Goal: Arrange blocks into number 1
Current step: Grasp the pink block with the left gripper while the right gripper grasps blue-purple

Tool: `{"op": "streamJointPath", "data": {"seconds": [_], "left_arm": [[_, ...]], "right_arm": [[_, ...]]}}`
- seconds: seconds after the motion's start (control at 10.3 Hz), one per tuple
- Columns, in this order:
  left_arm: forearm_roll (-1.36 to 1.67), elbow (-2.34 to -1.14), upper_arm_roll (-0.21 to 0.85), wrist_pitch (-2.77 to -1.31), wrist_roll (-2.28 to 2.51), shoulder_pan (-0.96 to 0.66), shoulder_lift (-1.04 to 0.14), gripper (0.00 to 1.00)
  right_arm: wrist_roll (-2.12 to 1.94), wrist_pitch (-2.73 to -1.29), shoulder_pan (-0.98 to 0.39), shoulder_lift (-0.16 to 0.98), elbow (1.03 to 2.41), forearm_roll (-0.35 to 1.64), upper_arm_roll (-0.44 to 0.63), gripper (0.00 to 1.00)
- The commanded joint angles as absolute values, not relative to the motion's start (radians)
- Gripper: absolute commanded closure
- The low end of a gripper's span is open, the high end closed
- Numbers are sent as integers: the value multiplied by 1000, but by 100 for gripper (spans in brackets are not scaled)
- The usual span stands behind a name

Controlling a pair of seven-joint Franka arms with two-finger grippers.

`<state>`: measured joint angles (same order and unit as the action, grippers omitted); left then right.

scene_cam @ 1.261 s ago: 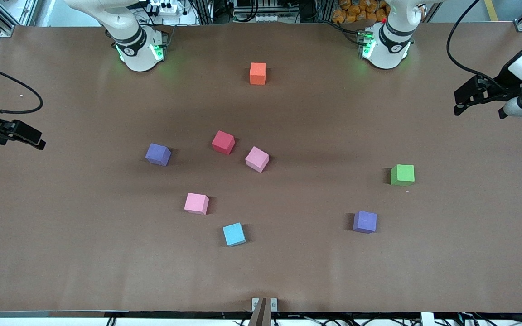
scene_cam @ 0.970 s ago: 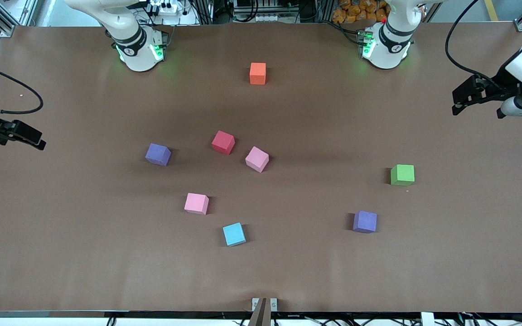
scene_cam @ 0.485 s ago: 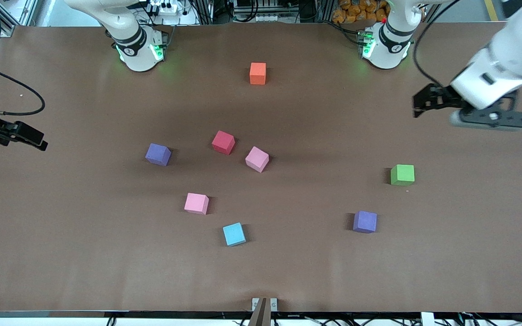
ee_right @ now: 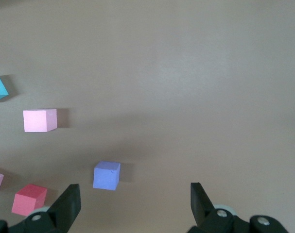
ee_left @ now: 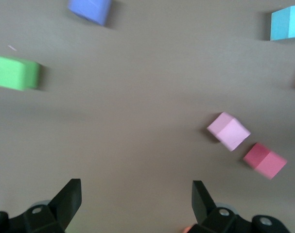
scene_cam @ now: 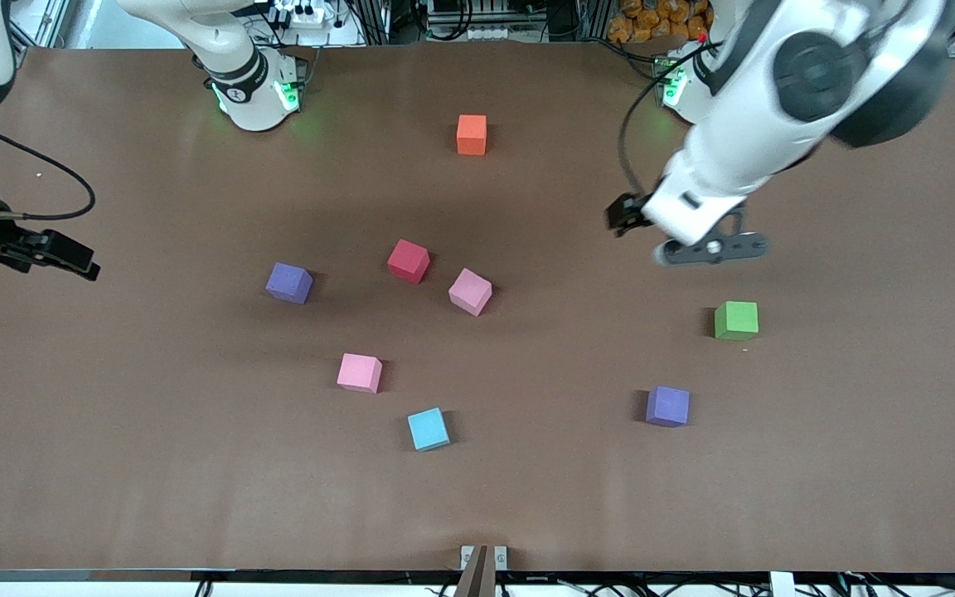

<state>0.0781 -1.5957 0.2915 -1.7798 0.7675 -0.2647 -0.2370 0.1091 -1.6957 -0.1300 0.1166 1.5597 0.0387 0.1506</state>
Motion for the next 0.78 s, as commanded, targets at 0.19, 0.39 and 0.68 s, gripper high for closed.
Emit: {"op": "streamJointPath", "data": {"seconds": [0.19, 0.39, 0.68], "left_arm": [[100, -1410, 55, -1977, 1266, -620, -567, 0], [100, -1381, 5, -2066, 1334, -702, -671, 0], [103, -1376, -25, -2189, 1481, -767, -741, 0]], "right_arm": [[98, -1844, -175, 159, 1686, 75, 147, 0], [98, -1890, -199, 201, 1707, 100, 147, 0], [115, -2005, -239, 216, 1825, 150, 150, 0]]}}
